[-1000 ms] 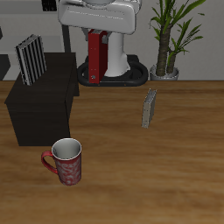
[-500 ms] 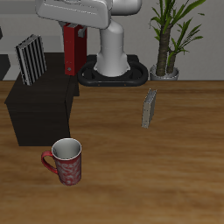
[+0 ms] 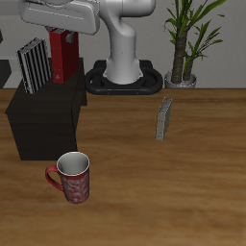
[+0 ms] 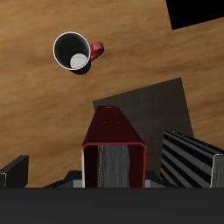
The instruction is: Place the striped book upright on top of the shelf and place the red book upright on top of the shelf
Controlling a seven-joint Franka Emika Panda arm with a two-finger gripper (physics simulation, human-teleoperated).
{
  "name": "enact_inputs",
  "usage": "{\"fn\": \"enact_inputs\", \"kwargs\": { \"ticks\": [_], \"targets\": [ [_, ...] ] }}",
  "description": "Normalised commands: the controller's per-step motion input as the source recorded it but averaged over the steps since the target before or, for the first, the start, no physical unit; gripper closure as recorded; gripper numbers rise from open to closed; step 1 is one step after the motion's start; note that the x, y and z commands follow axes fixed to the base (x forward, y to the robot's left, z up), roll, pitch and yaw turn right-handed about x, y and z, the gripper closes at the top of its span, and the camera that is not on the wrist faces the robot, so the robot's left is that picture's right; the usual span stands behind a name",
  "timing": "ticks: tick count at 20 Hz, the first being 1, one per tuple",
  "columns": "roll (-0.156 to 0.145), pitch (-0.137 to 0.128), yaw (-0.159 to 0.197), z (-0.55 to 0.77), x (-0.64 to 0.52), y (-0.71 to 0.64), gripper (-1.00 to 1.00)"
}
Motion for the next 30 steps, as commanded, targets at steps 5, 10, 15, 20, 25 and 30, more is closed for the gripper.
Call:
{"fn": "enact_inputs", "kwargs": {
  "ticks": [5, 10, 15, 20, 25, 30],
  "targets": [
    [0.065, 0.015, -0.061, -0.03, -0.09, -0.31, 1.00],
    [-0.020, 0.001, -0.009, -0.10, 0.04, -0.23, 1.00],
    [0.010, -0.002, -0.026, -0.03, 0.07, 0.00, 1.00],
    [-0.005, 0.012, -0.020, -0.09, 0.09, -0.08, 1.00],
    [-0.005, 0.005, -0.053, -0.13, 0.00, -0.18, 1.00],
    [-0.016, 0.002, -0.037, -0.06, 0.04, -0.09, 1.00]
  ]
}}
